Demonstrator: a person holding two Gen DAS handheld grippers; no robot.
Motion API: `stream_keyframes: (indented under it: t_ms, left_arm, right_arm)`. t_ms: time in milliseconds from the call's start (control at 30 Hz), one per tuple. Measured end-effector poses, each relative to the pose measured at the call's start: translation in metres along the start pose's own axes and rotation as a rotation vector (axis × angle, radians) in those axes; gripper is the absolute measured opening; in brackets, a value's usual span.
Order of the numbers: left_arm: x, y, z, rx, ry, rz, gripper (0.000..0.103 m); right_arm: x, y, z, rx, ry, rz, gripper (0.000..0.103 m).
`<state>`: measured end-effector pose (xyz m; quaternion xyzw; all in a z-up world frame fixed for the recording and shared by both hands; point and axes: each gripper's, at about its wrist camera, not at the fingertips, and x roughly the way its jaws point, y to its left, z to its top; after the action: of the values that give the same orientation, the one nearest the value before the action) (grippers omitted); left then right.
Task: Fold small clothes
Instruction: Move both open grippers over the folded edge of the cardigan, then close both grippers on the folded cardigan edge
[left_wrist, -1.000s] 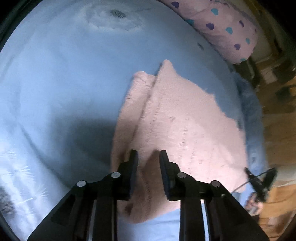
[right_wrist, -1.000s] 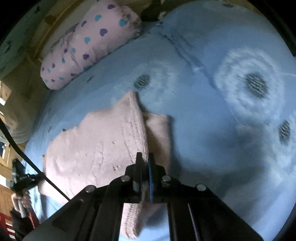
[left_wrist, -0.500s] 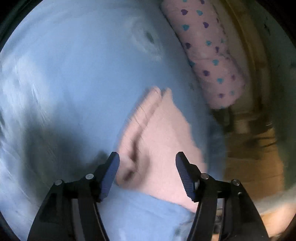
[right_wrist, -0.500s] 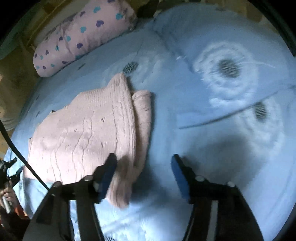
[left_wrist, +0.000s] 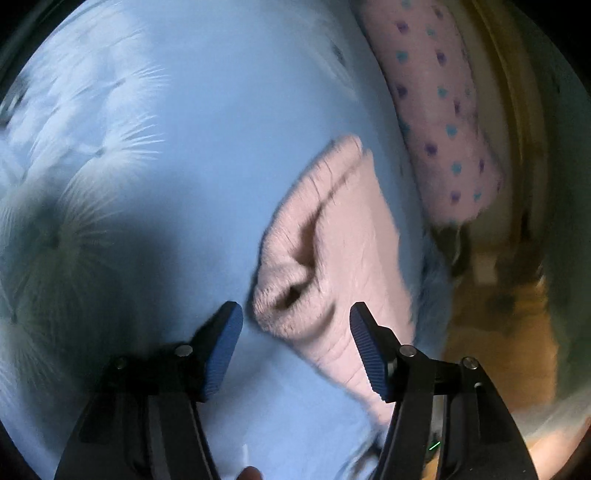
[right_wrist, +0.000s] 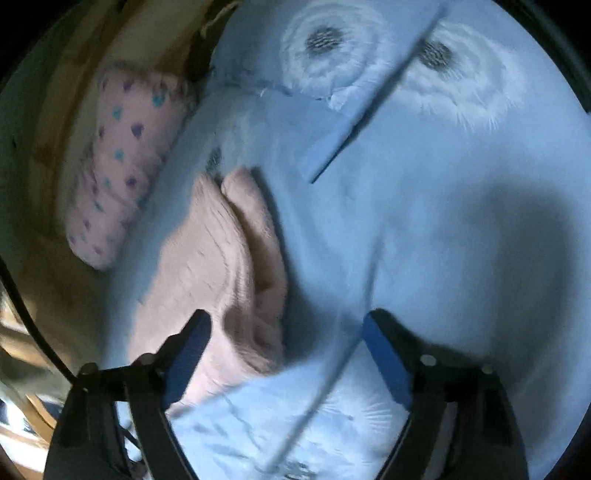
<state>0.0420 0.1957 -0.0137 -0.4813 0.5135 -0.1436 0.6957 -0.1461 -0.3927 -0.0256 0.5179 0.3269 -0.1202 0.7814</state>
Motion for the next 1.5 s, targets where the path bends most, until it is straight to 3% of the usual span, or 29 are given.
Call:
stream_keyframes:
  t_ms: [167, 300, 567, 800, 833, 900, 933, 967, 1067, 1200, 1500]
  left_arm:
    - [0.008, 0.013, 0.012, -0.126, -0.019, -0.094, 0.041]
    - [0.017, 0.012, 0.015, -0.106, 0.003, -0.122, 0.041]
    - [0.019, 0.011, 0.018, -0.100, 0.007, -0.153, 0.040]
    - [0.024, 0.026, 0.026, -0.165, 0.047, -0.163, 0.019]
    - [0.025, 0.026, 0.026, -0.166, 0.039, -0.173, 0.015]
    - [0.026, 0.023, 0.025, -0.136, 0.021, -0.158, 0.010]
    - [0.027, 0.021, 0.023, -0.111, 0.012, -0.147, 0.007]
    - [0.026, 0.018, 0.022, -0.082, 0.009, -0.135, 0.006]
    - [0.019, 0.009, 0.019, 0.007, 0.008, -0.108, 0.003]
    - [0.002, 0.008, 0.022, 0.038, 0.016, -0.146, 0.001]
    - [-0.034, 0.011, -0.001, 0.098, 0.044, -0.127, 0.001]
  right_arm:
    - [0.008, 0.010, -0.023, 0.017, -0.088, 0.021, 0.103]
    - [0.019, 0.022, -0.025, -0.007, -0.120, -0.032, 0.103]
    - [0.032, 0.028, -0.009, -0.048, -0.110, 0.001, 0.103]
    - [0.051, 0.044, -0.005, -0.070, -0.102, 0.012, 0.102]
    - [0.053, 0.045, -0.005, -0.070, -0.087, 0.018, 0.097]
    - [0.063, 0.049, -0.004, -0.060, -0.023, 0.006, 0.065]
    - [0.068, 0.047, -0.003, -0.042, 0.012, -0.015, 0.038]
    - [0.069, 0.044, -0.001, -0.015, 0.028, 0.008, 0.034]
    - [0.067, 0.037, 0.000, 0.029, 0.044, 0.044, 0.028]
    - [0.053, 0.048, 0.000, -0.042, 0.051, 0.011, 0.026]
    - [-0.007, 0.060, -0.014, -0.190, 0.017, 0.034, 0.023]
